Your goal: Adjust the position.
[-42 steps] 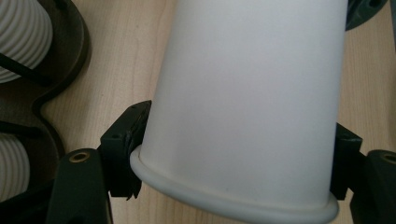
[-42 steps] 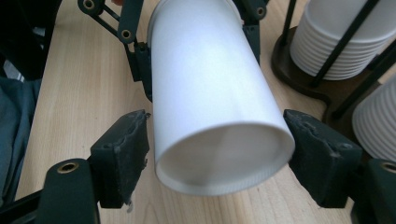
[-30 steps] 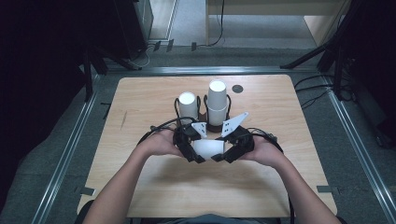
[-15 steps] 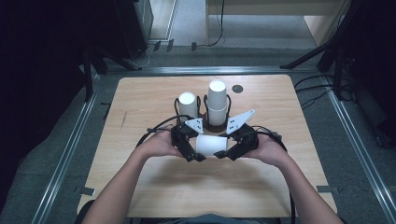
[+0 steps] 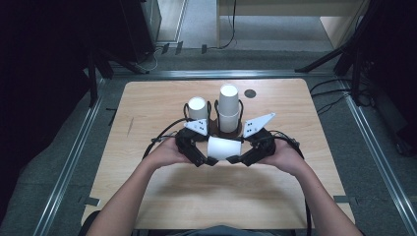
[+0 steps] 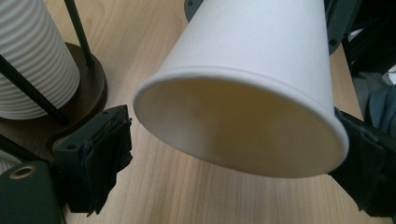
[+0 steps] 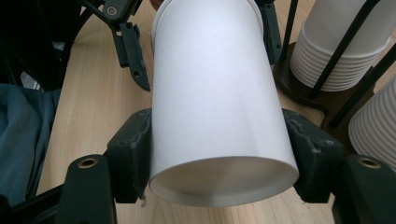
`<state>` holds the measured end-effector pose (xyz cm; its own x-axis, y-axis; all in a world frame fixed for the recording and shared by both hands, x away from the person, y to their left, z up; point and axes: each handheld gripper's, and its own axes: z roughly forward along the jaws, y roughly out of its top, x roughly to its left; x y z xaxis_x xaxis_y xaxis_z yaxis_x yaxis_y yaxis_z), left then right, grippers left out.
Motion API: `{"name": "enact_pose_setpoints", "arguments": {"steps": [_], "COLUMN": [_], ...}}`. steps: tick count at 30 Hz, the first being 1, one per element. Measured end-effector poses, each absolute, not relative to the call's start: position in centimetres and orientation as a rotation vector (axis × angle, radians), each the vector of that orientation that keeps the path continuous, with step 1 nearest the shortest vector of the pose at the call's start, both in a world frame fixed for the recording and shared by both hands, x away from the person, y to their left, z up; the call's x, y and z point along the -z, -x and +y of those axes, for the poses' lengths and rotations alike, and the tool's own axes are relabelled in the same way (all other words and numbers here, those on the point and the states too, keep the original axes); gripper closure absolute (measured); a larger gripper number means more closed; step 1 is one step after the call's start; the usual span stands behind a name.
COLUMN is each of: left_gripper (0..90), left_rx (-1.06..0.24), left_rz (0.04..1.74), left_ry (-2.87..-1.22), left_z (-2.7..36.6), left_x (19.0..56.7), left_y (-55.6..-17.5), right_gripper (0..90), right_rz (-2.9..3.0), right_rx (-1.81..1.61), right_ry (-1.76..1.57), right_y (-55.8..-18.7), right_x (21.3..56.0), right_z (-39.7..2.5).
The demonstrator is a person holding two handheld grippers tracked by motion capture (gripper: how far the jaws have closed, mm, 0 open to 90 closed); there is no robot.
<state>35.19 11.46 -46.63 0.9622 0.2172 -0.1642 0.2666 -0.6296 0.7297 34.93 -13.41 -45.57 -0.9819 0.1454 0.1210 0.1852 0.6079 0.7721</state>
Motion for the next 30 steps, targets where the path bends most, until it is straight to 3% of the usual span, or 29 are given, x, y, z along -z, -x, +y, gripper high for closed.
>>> {"name": "enact_pose_setpoints", "arguments": {"steps": [11,18,30], "left_gripper": [8.1,22.4,26.5], "left_rx": [0.151,0.197,0.192], "left_rz": [0.337,0.285,0.301], "left_ry": [-2.155,-2.124,-2.179], "left_z": [11.57,12.0,12.26], "left_x": [46.3,46.47,46.16], "left_y": [-35.18,-35.06,-35.24], "right_gripper": [33.0,33.7,32.5], "right_rz": [-2.712,-2.681,-2.75], "right_rx": [1.417,1.435,1.394], "right_ry": [0.277,0.24,0.238], "right_y": [-34.85,-34.67,-34.51], "right_x": [45.07,44.97,45.28], "right_z": [-13.73,-13.64,-13.49]}}
